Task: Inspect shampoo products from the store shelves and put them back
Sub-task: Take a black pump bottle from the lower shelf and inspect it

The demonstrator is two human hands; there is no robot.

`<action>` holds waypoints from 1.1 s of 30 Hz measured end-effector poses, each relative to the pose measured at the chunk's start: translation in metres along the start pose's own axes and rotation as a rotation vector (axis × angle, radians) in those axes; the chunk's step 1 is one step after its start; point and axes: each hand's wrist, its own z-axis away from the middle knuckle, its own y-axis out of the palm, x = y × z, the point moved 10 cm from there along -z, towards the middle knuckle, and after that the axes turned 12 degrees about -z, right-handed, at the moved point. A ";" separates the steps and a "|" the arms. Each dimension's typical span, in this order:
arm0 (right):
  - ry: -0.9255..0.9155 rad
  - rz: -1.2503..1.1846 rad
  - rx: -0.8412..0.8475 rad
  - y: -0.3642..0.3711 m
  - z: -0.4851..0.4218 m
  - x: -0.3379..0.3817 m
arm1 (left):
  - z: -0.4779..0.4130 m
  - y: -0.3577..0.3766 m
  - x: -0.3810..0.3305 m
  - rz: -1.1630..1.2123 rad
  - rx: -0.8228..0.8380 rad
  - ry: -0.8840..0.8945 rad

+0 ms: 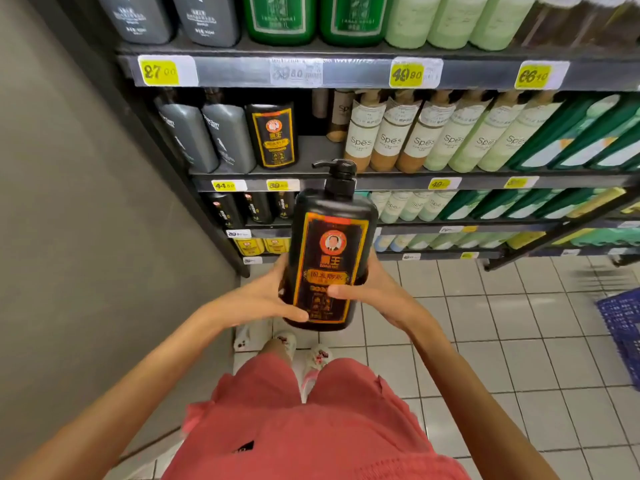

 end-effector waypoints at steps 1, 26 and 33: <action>-0.037 0.063 0.023 0.003 0.000 0.005 | -0.002 -0.005 -0.004 -0.081 -0.047 0.034; 0.282 -0.154 -0.043 -0.011 -0.030 -0.003 | -0.021 -0.002 -0.002 0.328 -0.157 -0.251; 0.007 -0.205 -0.187 -0.042 -0.082 0.019 | -0.089 -0.053 -0.012 0.233 -0.267 -0.043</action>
